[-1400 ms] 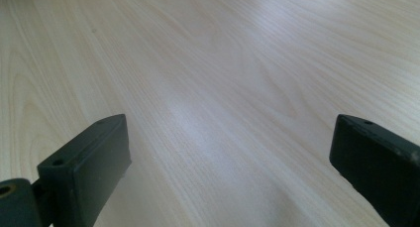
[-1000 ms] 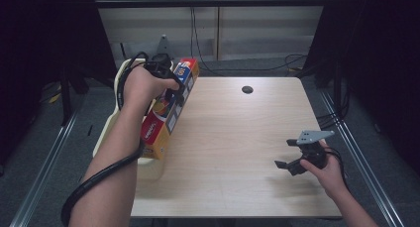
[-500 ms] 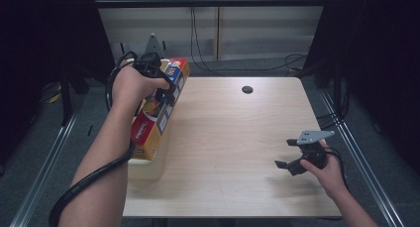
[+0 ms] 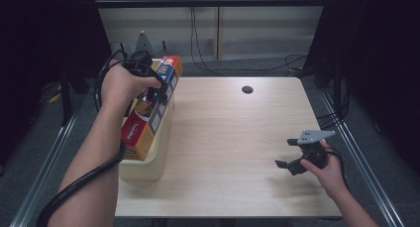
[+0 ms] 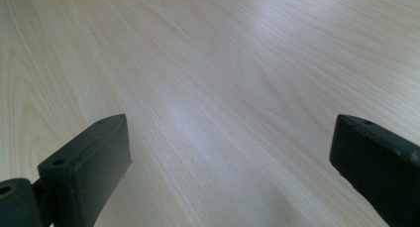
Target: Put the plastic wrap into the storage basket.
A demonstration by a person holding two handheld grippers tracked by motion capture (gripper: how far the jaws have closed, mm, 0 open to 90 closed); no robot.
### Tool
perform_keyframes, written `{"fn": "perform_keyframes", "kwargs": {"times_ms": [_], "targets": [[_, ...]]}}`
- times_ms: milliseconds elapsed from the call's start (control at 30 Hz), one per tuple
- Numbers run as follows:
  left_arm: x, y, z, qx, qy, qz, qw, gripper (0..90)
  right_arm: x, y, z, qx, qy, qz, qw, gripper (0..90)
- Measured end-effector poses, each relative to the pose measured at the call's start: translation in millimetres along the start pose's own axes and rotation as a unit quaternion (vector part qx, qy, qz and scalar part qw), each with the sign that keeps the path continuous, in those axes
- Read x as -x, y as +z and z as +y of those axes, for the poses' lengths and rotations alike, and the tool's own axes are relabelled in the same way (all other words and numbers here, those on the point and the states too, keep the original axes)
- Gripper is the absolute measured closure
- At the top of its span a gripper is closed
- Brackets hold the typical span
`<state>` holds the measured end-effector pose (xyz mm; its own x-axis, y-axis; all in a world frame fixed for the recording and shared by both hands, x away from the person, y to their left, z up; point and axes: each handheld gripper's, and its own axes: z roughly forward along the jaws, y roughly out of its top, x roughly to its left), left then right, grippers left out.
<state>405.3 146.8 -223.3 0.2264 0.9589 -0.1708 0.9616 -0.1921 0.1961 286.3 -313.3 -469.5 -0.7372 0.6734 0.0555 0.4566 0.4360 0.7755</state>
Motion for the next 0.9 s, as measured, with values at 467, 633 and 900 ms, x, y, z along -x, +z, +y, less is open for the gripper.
{"fn": "perform_keyframes", "kwargs": {"times_ms": [467, 633, 900], "targets": [[-13.6, -4.7, -9.3, 0.005, -0.022, 0.010, 0.9997, 40.9, -1.0, 1.2, 0.4, 0.001, -0.003, -0.002, 1.0000, 2.4], [-22.7, -4.2, -14.0, 0.009, -0.027, 0.014, 0.9995, 40.9, -1.3, 0.9, 0.5, 0.001, -0.002, -0.004, 1.0000, 2.4], [-29.4, 2.9, -17.1, 0.008, -0.039, 0.019, 0.9990, 40.8, -2.3, 1.3, 1.3, 0.000, -0.004, 0.000, 1.0000, 2.4]]}}
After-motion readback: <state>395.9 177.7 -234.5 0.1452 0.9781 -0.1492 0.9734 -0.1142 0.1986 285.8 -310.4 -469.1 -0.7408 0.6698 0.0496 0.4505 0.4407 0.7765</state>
